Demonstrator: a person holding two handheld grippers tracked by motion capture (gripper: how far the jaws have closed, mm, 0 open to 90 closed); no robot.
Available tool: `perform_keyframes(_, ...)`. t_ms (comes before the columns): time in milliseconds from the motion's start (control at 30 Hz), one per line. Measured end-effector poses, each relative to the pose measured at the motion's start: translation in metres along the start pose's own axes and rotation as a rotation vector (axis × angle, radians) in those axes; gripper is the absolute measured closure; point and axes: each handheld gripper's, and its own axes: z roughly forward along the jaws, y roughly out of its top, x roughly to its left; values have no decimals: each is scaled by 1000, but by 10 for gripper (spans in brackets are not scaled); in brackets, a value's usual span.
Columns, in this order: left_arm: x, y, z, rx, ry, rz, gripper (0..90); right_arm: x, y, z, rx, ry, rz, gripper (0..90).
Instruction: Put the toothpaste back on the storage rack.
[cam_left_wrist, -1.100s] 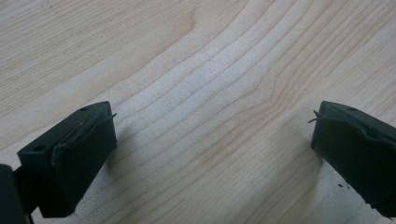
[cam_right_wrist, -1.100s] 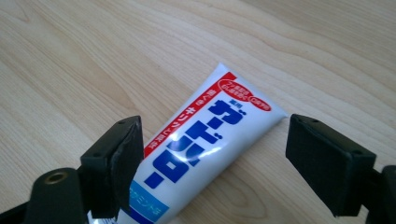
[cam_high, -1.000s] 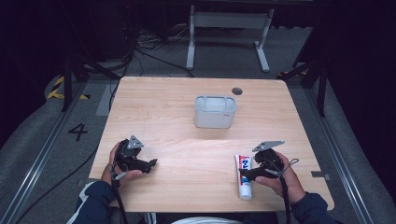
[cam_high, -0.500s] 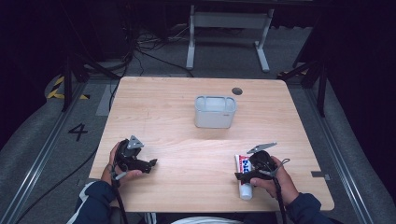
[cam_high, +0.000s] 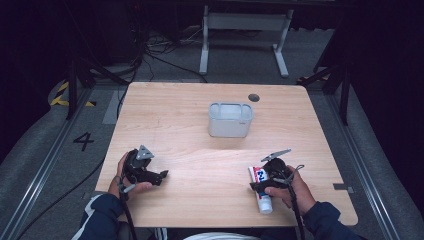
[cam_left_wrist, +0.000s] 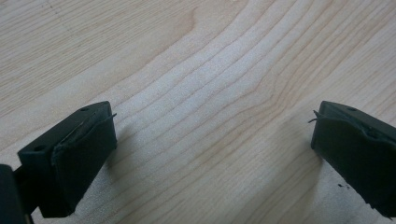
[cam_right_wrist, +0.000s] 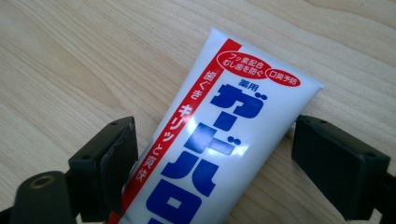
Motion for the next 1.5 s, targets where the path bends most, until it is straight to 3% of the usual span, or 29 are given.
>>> perform_keyframes(300, 0, 0, 0, -4, -1, 3, 5, 13, 8, 3, 20, -82, -76, 303)
perform_keyframes(533, 0, 0, 0, -5, -1, 4, 5, 14, 11, 2, 24, -68, -106, 424)
perform_keyframes(1000, 0, 0, 0, -4, -1, 4, 5, 12, 21, 3, 103, -41, -176, 407)
perform_keyframes(1500, 0, 0, 0, -4, -1, 4, 5, 9, 29, 5, 138, -26, -226, 431)
